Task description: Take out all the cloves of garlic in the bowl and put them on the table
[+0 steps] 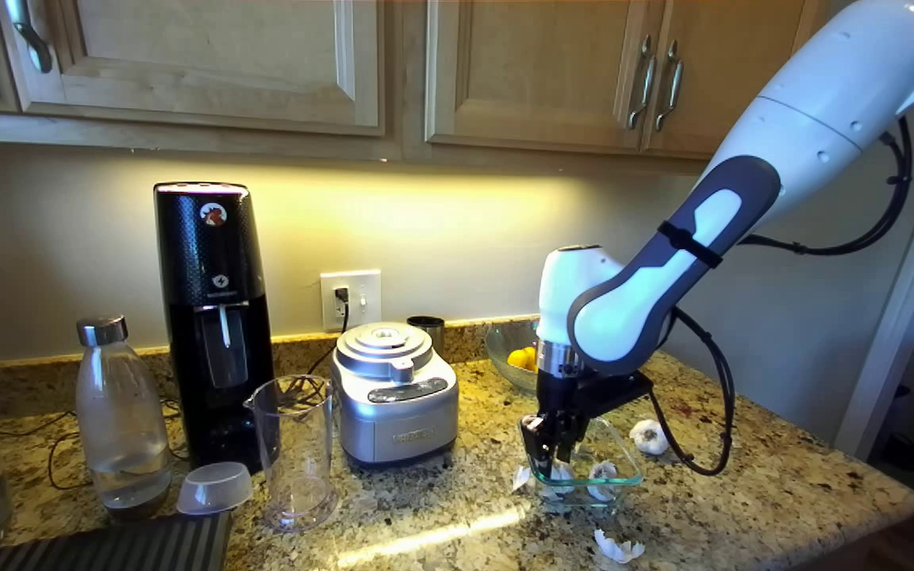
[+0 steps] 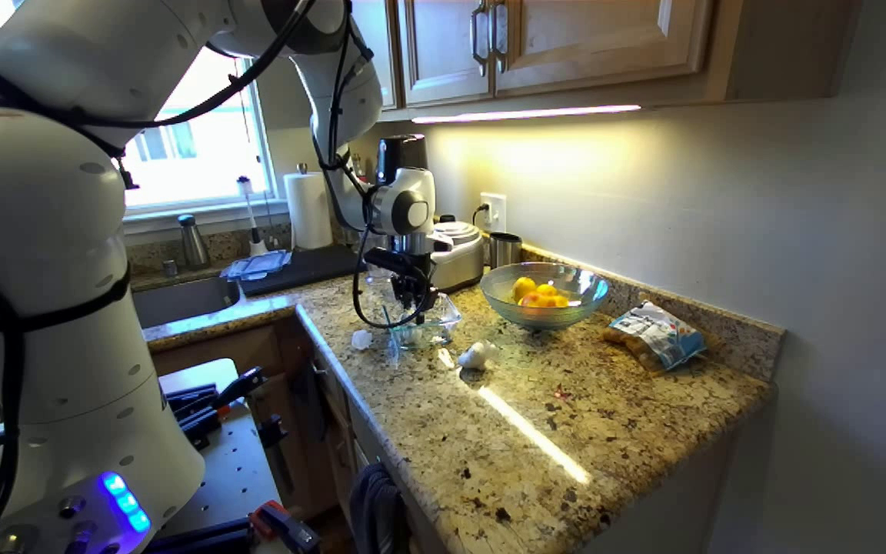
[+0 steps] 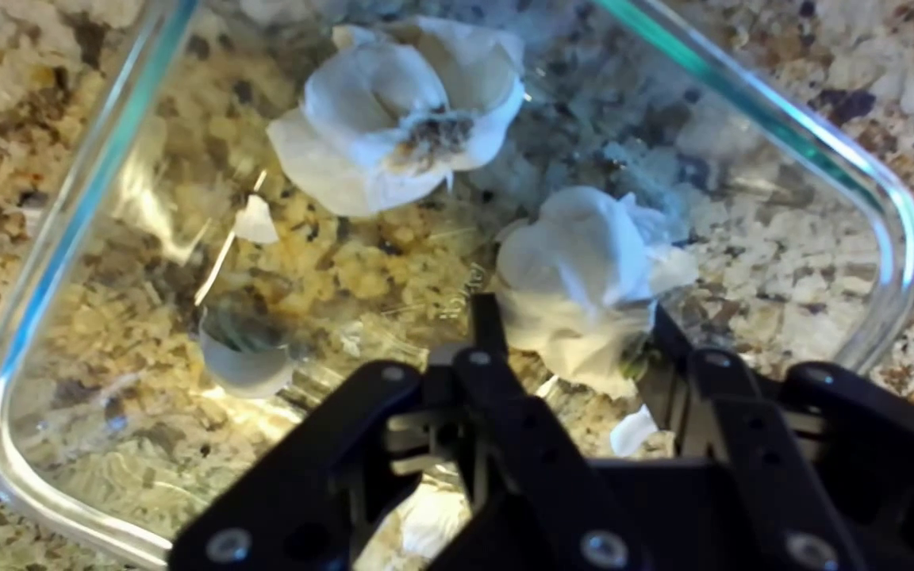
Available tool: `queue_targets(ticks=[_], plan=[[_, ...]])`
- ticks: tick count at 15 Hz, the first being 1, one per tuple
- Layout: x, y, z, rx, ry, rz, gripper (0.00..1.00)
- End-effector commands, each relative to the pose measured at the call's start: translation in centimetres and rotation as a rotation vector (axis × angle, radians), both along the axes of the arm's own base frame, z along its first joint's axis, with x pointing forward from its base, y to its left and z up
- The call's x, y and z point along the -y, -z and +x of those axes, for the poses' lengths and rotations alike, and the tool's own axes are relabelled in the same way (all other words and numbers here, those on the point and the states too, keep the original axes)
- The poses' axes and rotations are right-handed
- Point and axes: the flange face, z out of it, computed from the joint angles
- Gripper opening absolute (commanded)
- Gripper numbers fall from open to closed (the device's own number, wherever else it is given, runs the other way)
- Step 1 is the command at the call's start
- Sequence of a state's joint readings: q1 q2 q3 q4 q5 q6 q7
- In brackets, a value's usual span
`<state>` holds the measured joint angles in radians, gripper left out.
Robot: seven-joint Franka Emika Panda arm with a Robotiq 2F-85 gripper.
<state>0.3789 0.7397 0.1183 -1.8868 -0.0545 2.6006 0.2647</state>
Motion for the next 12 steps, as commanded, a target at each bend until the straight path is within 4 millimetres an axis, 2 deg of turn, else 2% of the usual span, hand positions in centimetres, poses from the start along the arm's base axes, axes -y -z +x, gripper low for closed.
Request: queue_targets(ticks=[1,5,9,12], plan=[[0.7,-1.4,-0.5,0.000,0.006,-0.003,0.16],[1.3,-3.2,-0.4,0.015,0.032,-0.001,0.15],[2.2,-6.4,0.0,0.061,0.083,0.002,0.15],[3.7,-8.8,0.6,0.113,0.152,-0.013,0.15]])
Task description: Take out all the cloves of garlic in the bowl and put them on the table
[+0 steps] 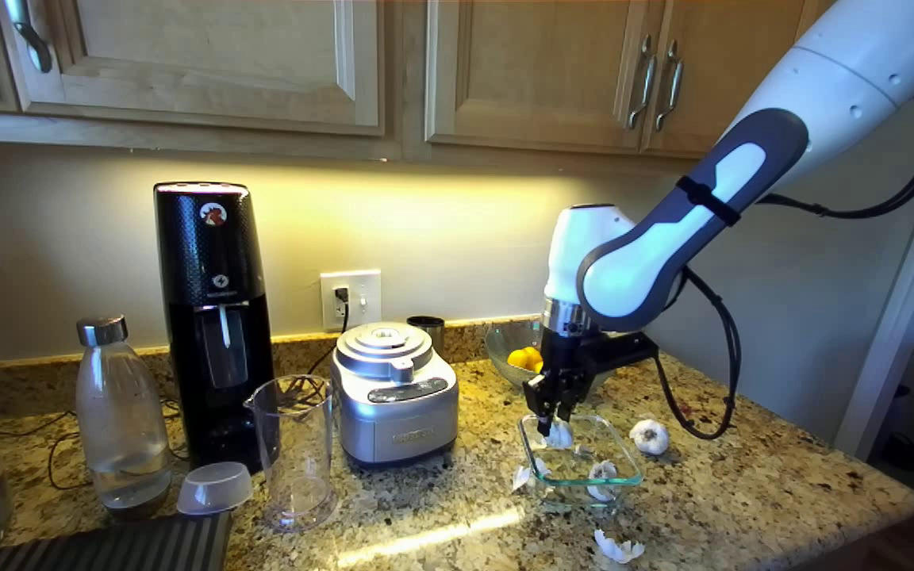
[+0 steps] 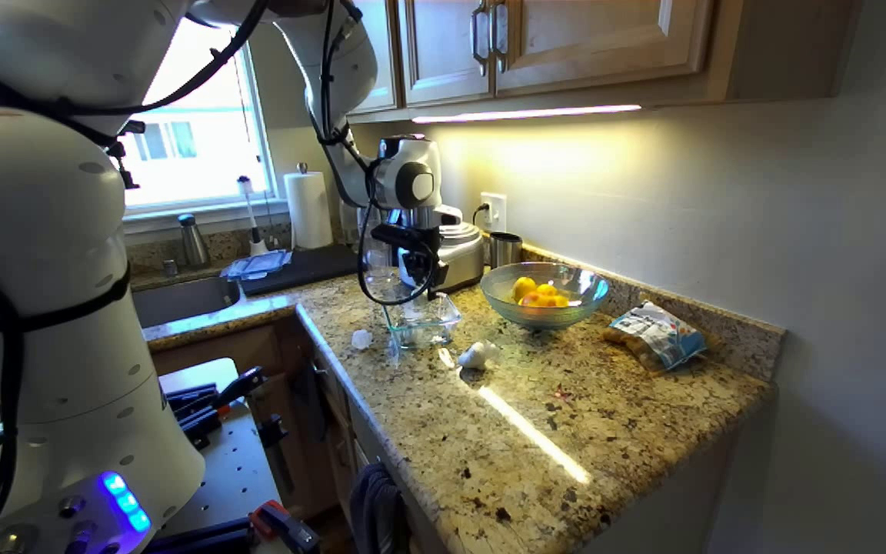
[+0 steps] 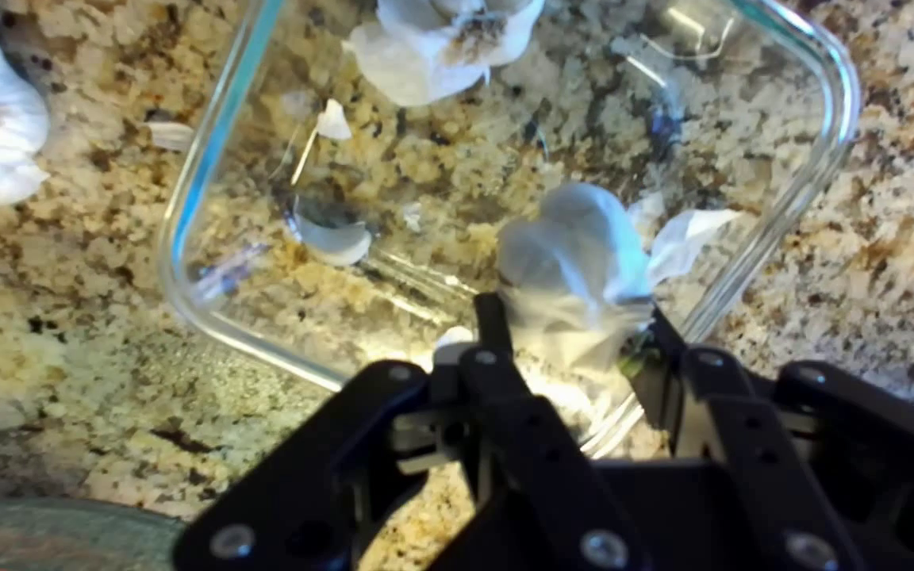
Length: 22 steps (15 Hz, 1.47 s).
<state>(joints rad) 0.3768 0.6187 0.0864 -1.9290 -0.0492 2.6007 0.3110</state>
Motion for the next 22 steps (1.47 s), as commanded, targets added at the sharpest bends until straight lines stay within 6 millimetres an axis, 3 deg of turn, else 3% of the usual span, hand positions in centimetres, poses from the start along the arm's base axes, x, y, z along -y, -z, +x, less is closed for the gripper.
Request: queue_targets(ticks=[1,5,9,15,22], plan=[[2.8,-3.6,-0.8,0.044,0.106,-0.026,0.15],[6.8,-5.8,0.1,0.099,0.260,-0.045,0.15],[11.2,-6.2,1.0,0.179,0.459,-0.073,0.15],[15.2,-2.8,1.2,0.175,0.690,-0.128,0.15],[15.7,1.4,1.0,0.158,0.788,-0.139,0.15]])
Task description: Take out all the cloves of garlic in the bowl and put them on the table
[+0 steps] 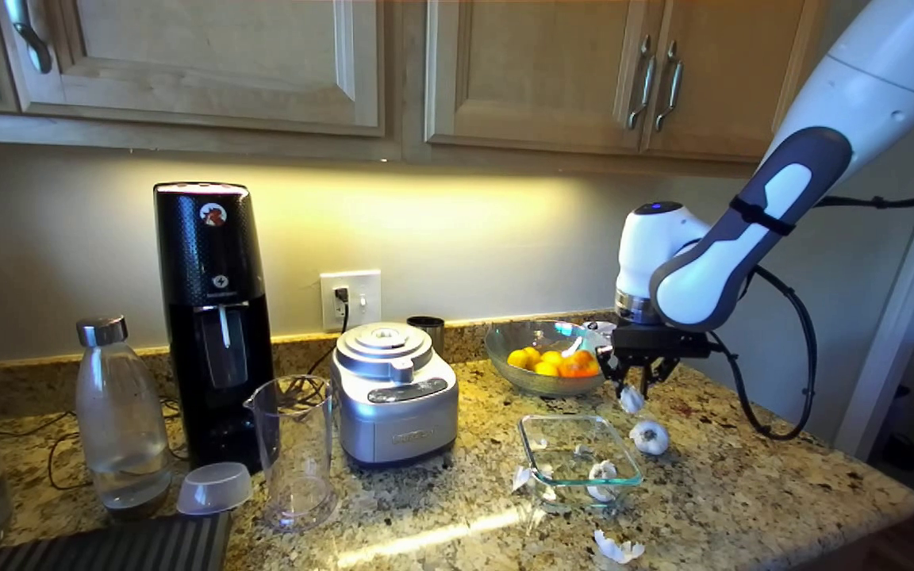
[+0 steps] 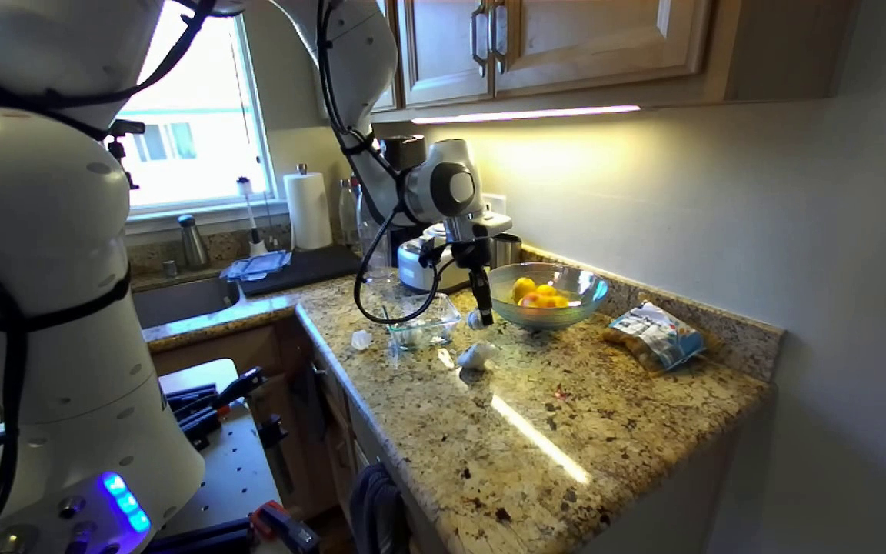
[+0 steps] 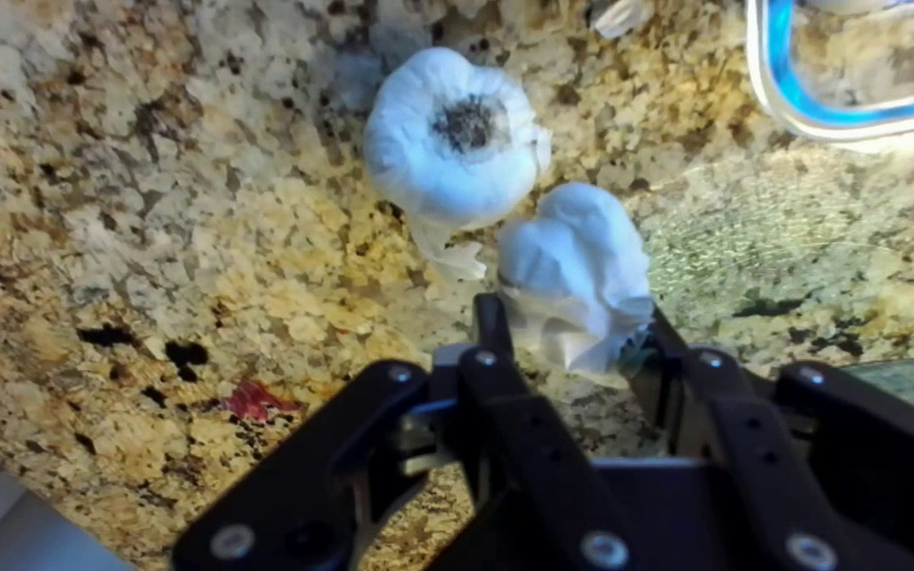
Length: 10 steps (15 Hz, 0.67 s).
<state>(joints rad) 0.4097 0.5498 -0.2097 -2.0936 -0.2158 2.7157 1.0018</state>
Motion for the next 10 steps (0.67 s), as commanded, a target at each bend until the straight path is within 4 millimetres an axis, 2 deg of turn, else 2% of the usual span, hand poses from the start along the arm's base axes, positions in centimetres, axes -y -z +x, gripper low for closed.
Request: queue_targets(ticks=[1,4,7,8,9,10], plan=[[0.1,1.6,-0.3,0.024,0.036,-0.001,0.15],[0.1,2.6,-0.2,0.026,0.050,-0.003,0.15],[0.1,2.4,-0.2,0.032,0.047,-0.013,0.15],[0.0,1.9,-0.4,0.037,0.045,-0.014,0.42],[-0.1,1.6,-0.5,0.039,0.037,-0.016,0.64],[-0.2,1.0,-0.7,0.036,0.035,-0.031,0.66]])
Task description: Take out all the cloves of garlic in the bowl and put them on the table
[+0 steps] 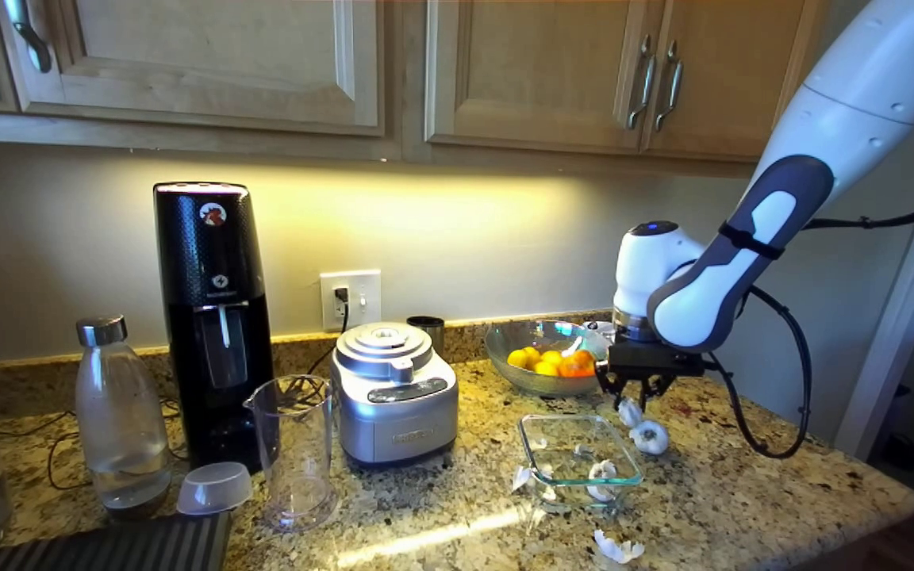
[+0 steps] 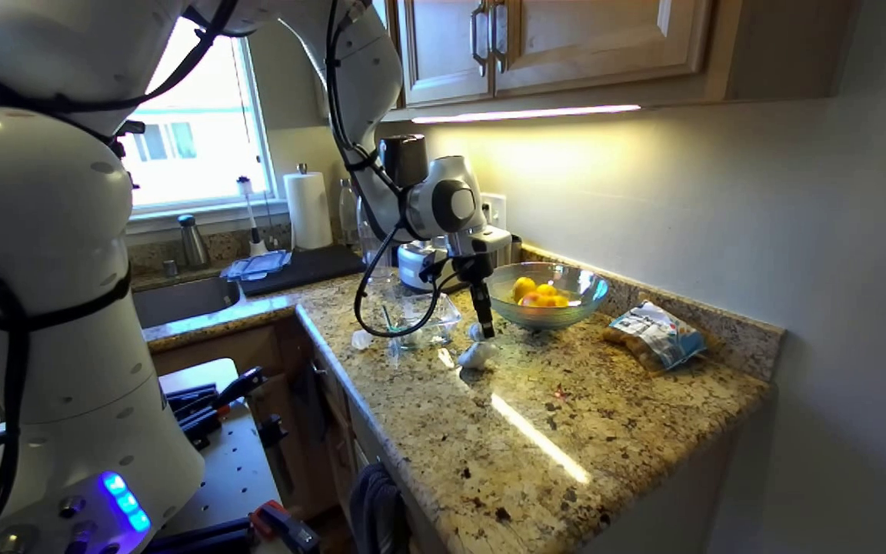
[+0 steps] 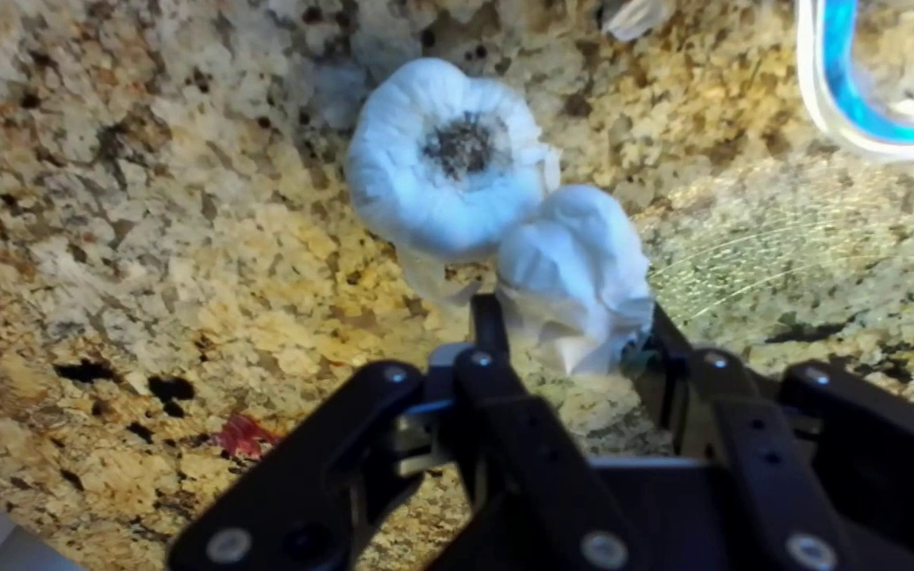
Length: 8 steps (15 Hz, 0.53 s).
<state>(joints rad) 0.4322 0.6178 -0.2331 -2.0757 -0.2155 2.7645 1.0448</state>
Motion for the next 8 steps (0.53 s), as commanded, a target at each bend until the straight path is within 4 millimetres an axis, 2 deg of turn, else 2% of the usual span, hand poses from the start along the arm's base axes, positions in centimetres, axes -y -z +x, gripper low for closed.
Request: queue_targets(ticks=[1,5,8], plan=[[-0.2,-2.0,-0.8,0.026,0.009,-0.039,0.73],[-1.2,-3.8,-1.3,0.053,-0.027,-0.060,0.98],[-2.5,-5.7,-2.1,0.059,-0.093,-0.018,1.00]])
